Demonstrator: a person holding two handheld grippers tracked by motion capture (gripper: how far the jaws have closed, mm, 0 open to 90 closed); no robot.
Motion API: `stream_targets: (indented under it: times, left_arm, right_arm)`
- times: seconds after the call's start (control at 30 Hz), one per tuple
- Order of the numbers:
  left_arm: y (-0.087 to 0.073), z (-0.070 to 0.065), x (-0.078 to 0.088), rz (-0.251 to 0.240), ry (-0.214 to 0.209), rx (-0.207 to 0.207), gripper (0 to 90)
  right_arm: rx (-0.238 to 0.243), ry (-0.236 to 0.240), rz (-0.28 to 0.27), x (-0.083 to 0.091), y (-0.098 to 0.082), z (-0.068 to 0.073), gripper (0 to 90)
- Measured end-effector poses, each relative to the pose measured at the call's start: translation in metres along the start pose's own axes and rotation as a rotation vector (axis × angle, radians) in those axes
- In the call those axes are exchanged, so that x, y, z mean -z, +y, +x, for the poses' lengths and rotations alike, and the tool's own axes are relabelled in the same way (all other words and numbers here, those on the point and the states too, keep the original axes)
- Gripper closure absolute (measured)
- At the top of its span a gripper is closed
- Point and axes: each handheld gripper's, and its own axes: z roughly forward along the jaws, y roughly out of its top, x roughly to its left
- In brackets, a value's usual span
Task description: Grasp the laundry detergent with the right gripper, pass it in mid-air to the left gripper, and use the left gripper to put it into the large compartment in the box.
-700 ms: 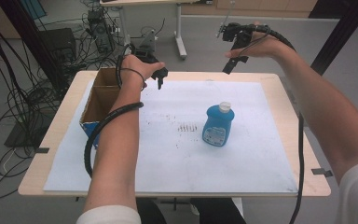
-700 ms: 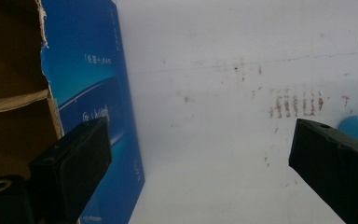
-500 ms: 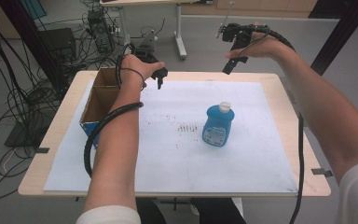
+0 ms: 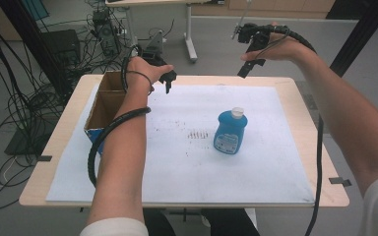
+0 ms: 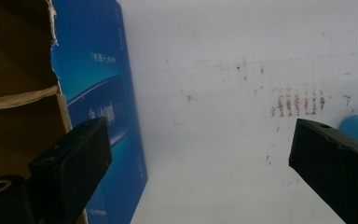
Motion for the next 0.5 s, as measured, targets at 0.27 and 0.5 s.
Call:
stream_targets:
  times: [0.27, 0.5]
  left_arm:
    - [-0.002, -0.001, 0.002, 0.001, -0.002, 0.000, 6.2]
    - [-0.006, 0.001, 0.003, -0.005, -0.006, -0.001, 6.2]
  right_arm:
    - [-0.001, 0.003, -0.006, 0.005, -0.011, 0.005, 9.1]
    - [-0.006, 0.012, -0.017, 0.010, -0.025, 0.012, 9.0]
